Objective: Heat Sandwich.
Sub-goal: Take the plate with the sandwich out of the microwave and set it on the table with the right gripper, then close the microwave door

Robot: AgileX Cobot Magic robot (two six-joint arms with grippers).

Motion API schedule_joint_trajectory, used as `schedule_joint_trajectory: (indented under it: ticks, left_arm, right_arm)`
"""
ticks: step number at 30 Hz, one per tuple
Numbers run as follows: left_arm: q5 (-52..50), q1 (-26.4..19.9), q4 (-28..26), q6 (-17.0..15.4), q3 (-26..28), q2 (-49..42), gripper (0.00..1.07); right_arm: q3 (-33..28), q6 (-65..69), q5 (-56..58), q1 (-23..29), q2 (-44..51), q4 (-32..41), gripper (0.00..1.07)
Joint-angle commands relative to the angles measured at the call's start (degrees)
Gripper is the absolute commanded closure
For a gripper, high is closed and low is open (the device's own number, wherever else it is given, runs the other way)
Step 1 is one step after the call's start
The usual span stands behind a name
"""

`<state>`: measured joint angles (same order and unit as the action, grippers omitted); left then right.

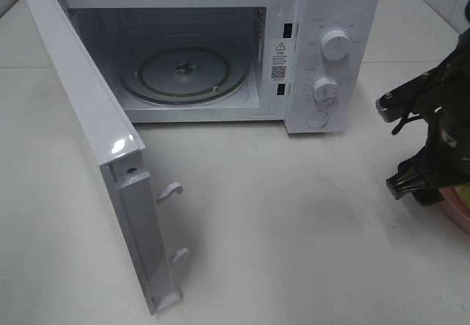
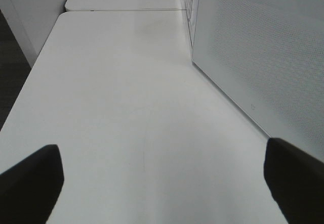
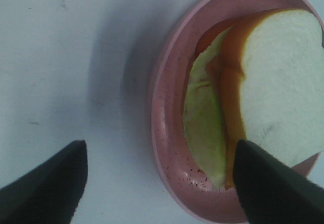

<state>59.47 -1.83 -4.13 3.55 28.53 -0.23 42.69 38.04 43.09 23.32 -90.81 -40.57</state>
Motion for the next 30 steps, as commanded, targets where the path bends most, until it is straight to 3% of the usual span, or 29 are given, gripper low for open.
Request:
schedule_joint_trajectory:
  ticks: [1, 5, 19, 30]
  left_arm:
    - [-0.1, -0.2, 0.1, -0.1, -0.2, -1.3, 0.05]
    - [-0.1, -0.2, 0.1, -0.1, -0.2, -1.3, 0.05]
    - [-0.1, -0.2, 0.1, -0.1, -0.2, -1.3, 0.05]
    - [-0.1, -0.2, 0.1, -0.1, -0.2, -1.3, 0.05]
  right_arm:
    - [0.1, -4.2, 0.3, 0.0, 3.5, 3.3, 0.31]
    - [0.1, -9.9, 2.3, 0.0, 11.6, 9.9, 0.31]
    - [0.1, -18.7, 9.4, 0.1, 28.0, 21.7, 0.31]
    - [0.1, -24.2, 14.7, 0.1, 42.9, 26.6, 0.31]
